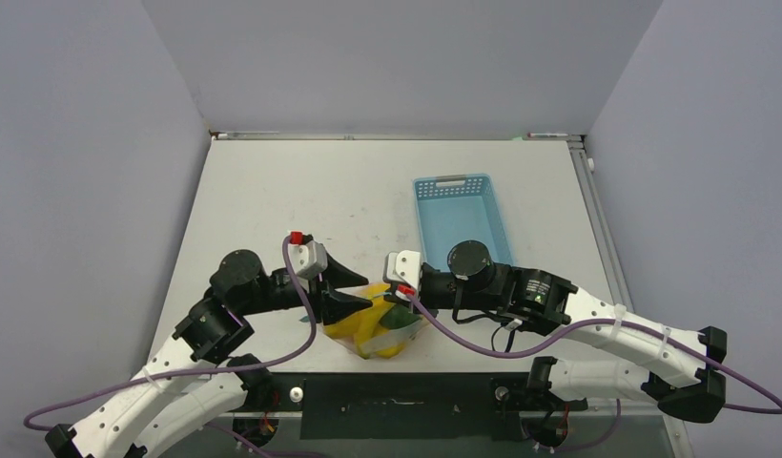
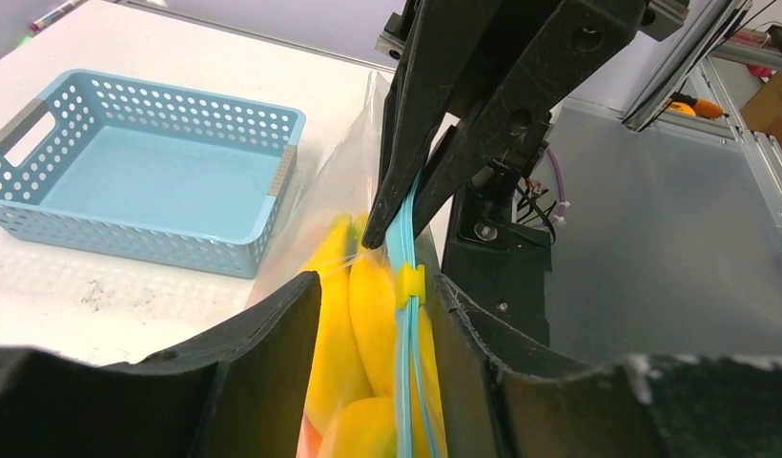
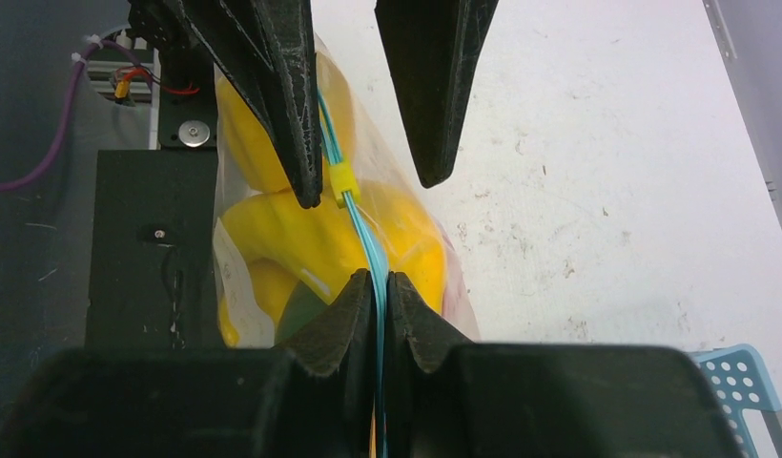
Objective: Place the food in the zip-top bag and seal the zipper
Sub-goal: Zip the zipper food storage bag at the center of the board.
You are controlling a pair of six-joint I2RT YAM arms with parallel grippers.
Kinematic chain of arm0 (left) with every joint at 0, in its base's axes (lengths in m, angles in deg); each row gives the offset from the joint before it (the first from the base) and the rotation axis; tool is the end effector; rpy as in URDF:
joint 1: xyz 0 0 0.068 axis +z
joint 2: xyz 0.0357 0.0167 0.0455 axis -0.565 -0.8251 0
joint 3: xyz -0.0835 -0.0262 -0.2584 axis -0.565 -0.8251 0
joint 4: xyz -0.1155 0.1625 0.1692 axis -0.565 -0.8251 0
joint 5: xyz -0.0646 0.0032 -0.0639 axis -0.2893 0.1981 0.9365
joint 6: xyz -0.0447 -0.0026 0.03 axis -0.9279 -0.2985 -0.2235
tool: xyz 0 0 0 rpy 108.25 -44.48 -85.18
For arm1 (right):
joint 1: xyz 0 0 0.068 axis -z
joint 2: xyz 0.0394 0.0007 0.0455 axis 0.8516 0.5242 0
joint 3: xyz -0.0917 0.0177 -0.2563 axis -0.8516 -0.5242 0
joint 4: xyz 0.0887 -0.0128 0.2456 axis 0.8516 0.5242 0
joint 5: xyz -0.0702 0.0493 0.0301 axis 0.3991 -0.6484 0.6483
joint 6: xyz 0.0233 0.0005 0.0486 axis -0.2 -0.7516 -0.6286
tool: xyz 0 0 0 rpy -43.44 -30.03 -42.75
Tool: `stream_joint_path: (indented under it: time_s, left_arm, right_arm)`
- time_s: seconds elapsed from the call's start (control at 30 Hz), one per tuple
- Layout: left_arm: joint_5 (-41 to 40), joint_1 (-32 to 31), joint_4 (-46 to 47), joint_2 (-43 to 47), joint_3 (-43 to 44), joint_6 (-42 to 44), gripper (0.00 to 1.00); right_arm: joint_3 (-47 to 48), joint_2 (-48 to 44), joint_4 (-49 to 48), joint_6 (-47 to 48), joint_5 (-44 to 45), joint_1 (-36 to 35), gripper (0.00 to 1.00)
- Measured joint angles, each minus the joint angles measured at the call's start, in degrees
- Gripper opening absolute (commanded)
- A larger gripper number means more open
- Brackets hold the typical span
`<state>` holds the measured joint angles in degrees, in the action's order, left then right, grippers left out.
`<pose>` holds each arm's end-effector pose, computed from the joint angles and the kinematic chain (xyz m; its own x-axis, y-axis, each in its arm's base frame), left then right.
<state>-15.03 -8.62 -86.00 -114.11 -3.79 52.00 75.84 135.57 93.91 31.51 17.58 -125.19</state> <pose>0.0929 -0.1147 0.3486 -0.1811 0.0112 -0.9834 0.9629 0.2056 -0.1750 0.0796 0.2118 0.3723 0.1064 -0.3847 -0.9169 -0.9910 0.0345 -0.1294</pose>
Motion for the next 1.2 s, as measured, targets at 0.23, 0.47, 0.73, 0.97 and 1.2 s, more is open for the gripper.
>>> stream_joint_path:
  time_s: [0.23, 0.47, 0.73, 0.97, 1.2]
  left_arm:
    - [0.59, 0.0, 0.0, -0.31, 0.0, -0.09, 0.34]
    - [1.31, 0.0, 0.04, -0.59, 0.0, -0.2, 0.26]
    - [2.49, 0.09, 0.04, -0.85, 0.0, -0.22, 0.09]
    - [3.8, 0.13, 0.02, -1.22, 0.0, -0.15, 0.0]
    - [4.07, 0.33, -0.02, -1.16, 0.0, 0.11, 0.0]
  right_arm:
    - [-0.37, 0.0, -0.33, -0.46, 0.0, 0.0, 0.05]
    - [-0.74, 0.22, -0.39, -0.72, 0.0, 0.0, 0.05]
    - [-0.74, 0.76, -0.42, -0.81, 0.0, 0.0, 0.05]
    - [-0.74, 0.94, -0.39, -0.81, 0.13, 0.0, 0.05]
    - [-0.74, 0.94, -0.33, -0.79, 0.98, 0.0, 0.05]
